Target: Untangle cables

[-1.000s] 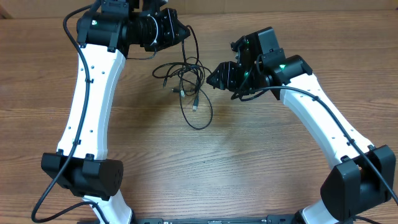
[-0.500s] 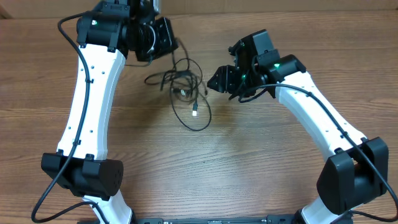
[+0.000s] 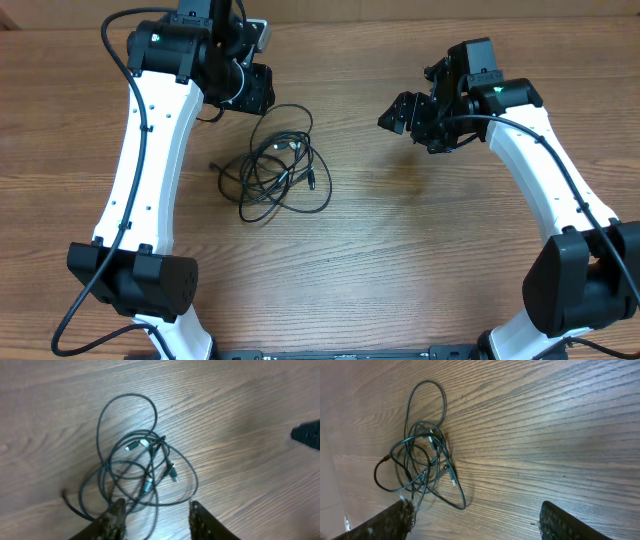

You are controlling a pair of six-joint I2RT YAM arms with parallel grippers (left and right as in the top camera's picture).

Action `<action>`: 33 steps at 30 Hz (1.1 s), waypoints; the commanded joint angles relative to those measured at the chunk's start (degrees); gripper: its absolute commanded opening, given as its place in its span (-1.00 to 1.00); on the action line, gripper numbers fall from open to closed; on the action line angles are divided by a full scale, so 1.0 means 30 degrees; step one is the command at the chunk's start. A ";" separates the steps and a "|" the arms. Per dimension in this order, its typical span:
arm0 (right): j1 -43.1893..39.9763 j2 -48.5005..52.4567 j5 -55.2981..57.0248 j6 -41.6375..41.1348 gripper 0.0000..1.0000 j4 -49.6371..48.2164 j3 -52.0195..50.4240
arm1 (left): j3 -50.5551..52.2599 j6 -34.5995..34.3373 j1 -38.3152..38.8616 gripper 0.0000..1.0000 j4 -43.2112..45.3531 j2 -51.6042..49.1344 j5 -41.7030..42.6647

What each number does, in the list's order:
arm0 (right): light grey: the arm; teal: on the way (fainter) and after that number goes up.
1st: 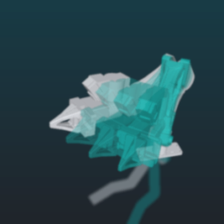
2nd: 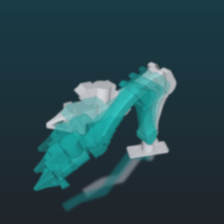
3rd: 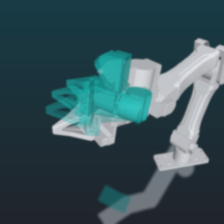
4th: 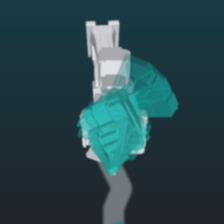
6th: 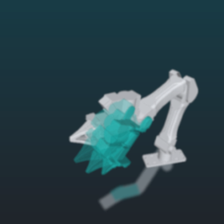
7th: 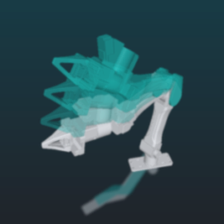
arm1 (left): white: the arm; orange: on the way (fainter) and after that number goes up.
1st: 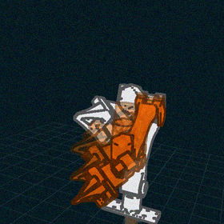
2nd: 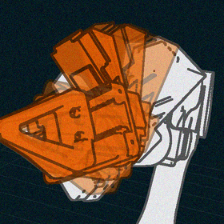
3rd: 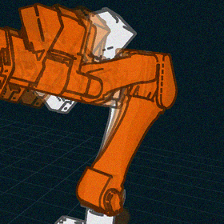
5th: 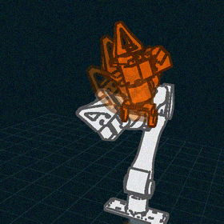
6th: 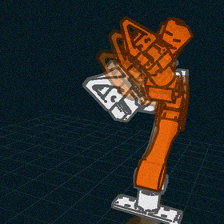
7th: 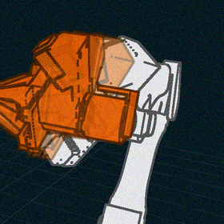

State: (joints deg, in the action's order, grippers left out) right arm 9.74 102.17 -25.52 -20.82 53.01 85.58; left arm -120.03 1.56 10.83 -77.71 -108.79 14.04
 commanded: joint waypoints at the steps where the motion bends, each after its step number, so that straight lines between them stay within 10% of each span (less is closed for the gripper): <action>1: -0.0022 -0.0015 -0.0015 0.0401 0.59 -0.0044 -0.0022 | 0.0474 0.2776 0.0022 -0.16 0.0291 -0.0036 -0.0284; 20: -0.0022 -0.0007 -0.0080 0.0386 0.66 0.0022 -0.0022 | 0.2885 0.8918 0.0153 -0.24 0.2237 -0.7074 0.3563; 21: -0.0022 -0.0007 -0.0080 0.0386 0.66 0.0022 -0.0022 | 0.2885 0.8910 0.0153 -0.31 0.2419 -0.7366 0.3548; 22: -0.0022 -0.0007 -0.0080 0.0386 0.66 0.0029 -0.0022 | 0.2885 0.8910 0.0153 -0.81 0.2761 -0.7737 0.3555; 24: -0.0022 -0.0007 -0.0168 0.0386 0.66 0.0022 -0.0022 | 0.2863 0.8837 0.0153 -0.92 0.3235 -0.7883 0.3694; 31: -0.0022 -0.0007 -0.0211 0.0393 0.67 -0.0029 -0.0022 | -0.0036 0.8845 0.0160 -0.62 0.1151 -0.6805 0.3694; 33: -0.0022 -0.0007 -0.0211 0.0393 0.68 -0.0066 -0.0022 | -0.1304 0.8852 0.0168 -0.23 0.0583 -0.6280 0.3475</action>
State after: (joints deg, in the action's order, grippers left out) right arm 9.74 102.17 -25.69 -20.27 53.12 85.58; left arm -117.69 27.49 10.90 -74.39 -131.90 23.86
